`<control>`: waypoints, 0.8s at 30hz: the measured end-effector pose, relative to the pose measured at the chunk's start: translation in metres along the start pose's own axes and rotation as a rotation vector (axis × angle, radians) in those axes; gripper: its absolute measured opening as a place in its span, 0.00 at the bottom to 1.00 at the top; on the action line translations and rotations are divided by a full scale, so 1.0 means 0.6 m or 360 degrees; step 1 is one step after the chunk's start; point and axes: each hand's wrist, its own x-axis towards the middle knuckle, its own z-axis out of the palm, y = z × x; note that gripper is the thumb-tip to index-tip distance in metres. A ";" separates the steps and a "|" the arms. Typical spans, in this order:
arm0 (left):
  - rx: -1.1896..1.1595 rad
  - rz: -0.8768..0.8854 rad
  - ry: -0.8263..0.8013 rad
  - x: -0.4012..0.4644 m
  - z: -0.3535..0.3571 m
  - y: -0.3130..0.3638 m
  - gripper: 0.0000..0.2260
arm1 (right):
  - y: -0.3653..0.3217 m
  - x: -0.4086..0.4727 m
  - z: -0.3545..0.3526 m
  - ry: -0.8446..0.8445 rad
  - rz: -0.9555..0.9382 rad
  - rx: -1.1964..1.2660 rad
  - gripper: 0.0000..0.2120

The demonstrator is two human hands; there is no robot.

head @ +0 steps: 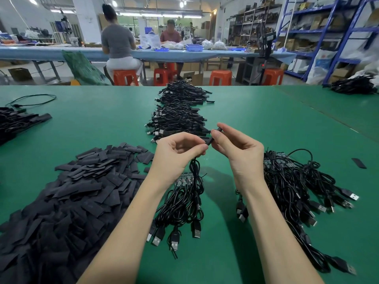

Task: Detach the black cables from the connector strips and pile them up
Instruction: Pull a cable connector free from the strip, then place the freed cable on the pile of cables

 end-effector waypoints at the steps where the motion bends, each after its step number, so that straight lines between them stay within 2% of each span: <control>1: 0.0026 -0.0009 -0.0006 0.000 0.000 0.000 0.05 | 0.000 0.001 0.000 0.0015 0.0014 0.0022 0.09; 6: 0.0676 -0.0346 -0.0287 -0.004 -0.009 -0.015 0.13 | 0.001 0.006 -0.005 0.0206 0.0055 0.0187 0.09; 8: 0.0586 -0.0411 -0.0319 -0.004 -0.004 -0.014 0.11 | 0.002 0.009 -0.007 0.0315 0.0088 0.0262 0.10; 12: 0.0636 -0.0233 -0.0116 0.021 0.000 0.000 0.14 | 0.007 0.016 -0.016 0.0483 0.0239 0.0355 0.17; 15: 0.0831 -0.0002 0.0057 0.077 -0.007 0.013 0.14 | 0.013 0.015 -0.020 0.0531 0.0419 0.0219 0.15; 17: 0.1153 0.0182 0.0076 0.125 -0.016 0.023 0.11 | 0.020 0.010 -0.016 0.0454 0.0498 0.0111 0.12; 19: 0.1561 0.0305 -0.0038 0.173 -0.027 0.022 0.08 | 0.028 0.005 -0.012 0.0351 0.0543 0.0000 0.09; 24: 0.2485 0.0209 -0.0431 0.216 -0.048 -0.050 0.06 | 0.050 -0.001 -0.008 0.0251 0.0622 -0.0158 0.05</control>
